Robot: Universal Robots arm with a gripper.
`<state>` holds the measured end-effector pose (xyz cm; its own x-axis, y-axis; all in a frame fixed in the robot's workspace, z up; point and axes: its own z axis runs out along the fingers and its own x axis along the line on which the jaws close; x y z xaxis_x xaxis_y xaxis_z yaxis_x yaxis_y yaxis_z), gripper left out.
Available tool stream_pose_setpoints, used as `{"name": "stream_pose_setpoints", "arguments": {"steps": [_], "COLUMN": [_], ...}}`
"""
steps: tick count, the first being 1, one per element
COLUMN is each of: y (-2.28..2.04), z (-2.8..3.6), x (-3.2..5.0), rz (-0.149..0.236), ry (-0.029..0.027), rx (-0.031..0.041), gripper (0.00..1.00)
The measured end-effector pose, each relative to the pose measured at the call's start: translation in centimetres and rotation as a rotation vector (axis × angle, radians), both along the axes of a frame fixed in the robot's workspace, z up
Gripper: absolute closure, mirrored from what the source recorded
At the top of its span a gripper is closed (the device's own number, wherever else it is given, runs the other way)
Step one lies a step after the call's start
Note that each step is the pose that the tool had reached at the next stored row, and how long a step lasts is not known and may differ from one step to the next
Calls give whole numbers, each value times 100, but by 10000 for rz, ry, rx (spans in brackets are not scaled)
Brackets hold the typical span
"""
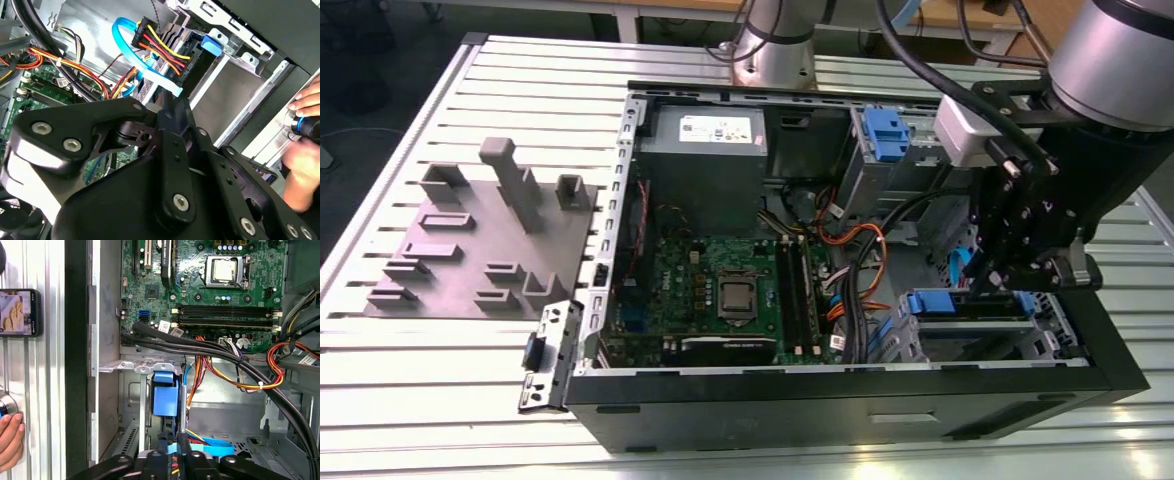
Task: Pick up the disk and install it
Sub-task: 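Insert the second disk wire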
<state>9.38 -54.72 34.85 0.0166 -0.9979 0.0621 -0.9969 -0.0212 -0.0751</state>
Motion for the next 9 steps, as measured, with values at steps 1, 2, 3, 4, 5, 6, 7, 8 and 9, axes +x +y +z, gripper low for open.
{"name": "stream_pose_setpoints", "arguments": {"steps": [1, 2, 3, 4, 5, 6, 7, 8, 9], "y": [0, 0, 0, 0, 0, 0, 0, 0, 0], "z": [0, 0, 0, 0, 0, 0, 0, 1, 0], "x": [0, 0, 0, 0, 0, 0, 0, 0, 0], "rz": [0, 0, 0, 0, 0, 0, 0, 0, 0], "ry": [0, 0, 0, 0, 0, 0, 1, 0, 2], "rx": [0, 0, 0, -1, 0, 0, 0, -1, 0], "gripper": [78, 85, 89, 89, 89, 89, 89, 89, 89]}}
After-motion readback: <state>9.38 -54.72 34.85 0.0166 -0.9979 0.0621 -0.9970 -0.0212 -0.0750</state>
